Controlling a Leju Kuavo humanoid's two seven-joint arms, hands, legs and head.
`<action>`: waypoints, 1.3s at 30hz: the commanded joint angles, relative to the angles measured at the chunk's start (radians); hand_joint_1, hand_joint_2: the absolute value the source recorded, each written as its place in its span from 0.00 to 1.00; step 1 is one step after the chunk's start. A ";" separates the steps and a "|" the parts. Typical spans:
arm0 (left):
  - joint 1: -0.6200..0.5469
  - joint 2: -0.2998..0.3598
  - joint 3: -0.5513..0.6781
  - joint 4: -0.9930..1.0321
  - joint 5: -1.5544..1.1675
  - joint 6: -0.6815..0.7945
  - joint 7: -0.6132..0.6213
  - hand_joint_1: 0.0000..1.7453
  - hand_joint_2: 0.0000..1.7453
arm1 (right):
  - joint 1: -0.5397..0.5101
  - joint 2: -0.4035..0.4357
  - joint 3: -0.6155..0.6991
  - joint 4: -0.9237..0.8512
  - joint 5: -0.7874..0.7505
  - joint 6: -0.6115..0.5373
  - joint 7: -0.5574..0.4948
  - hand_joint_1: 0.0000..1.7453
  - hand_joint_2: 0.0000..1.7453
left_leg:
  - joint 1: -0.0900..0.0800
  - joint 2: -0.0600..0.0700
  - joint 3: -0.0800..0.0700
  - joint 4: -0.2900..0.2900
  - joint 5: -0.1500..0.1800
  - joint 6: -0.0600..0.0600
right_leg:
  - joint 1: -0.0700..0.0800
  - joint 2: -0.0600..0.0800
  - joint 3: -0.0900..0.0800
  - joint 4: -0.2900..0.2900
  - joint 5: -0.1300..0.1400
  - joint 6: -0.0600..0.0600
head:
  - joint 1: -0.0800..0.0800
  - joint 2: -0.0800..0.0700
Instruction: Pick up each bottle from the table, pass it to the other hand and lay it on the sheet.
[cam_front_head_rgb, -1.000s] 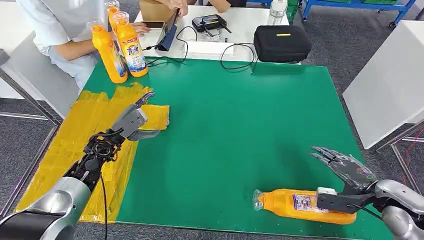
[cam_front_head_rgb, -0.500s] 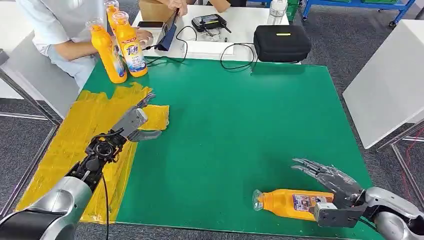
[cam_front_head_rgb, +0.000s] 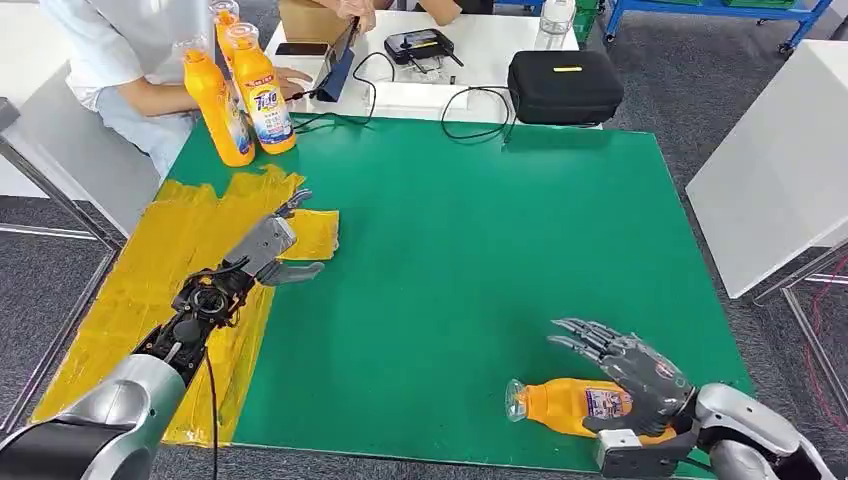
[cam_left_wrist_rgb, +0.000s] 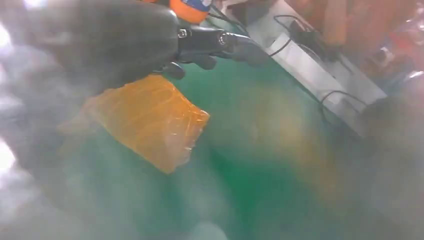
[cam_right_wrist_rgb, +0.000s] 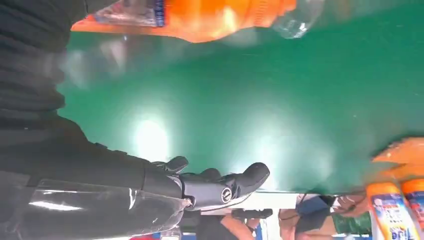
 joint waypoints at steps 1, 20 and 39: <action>-0.040 -0.008 0.016 0.069 -0.001 -0.004 0.006 0.00 1.00 | -0.024 0.067 0.025 0.005 0.000 -0.002 0.003 0.00 1.00 | 0.001 0.000 0.003 -0.001 -0.001 -0.001 | 0.000 0.003 0.003 -0.001 0.000 -0.001 | 0.000 0.000; -0.040 -0.008 0.016 0.069 -0.001 -0.004 0.006 0.00 1.00 | -0.024 0.067 0.025 0.005 0.000 -0.002 0.003 0.00 1.00 | 0.001 0.000 0.005 0.000 -0.002 -0.001 | 0.000 0.005 0.005 -0.001 -0.001 -0.002 | 0.000 0.000; -0.012 0.017 0.055 0.086 0.036 -0.020 0.011 0.00 1.00 | -0.102 -0.044 0.055 0.145 -0.009 0.113 0.111 0.00 1.00 | 0.000 0.002 0.003 -0.001 -0.001 -0.001 | 0.000 0.005 0.004 -0.002 0.000 -0.001 | 0.000 0.000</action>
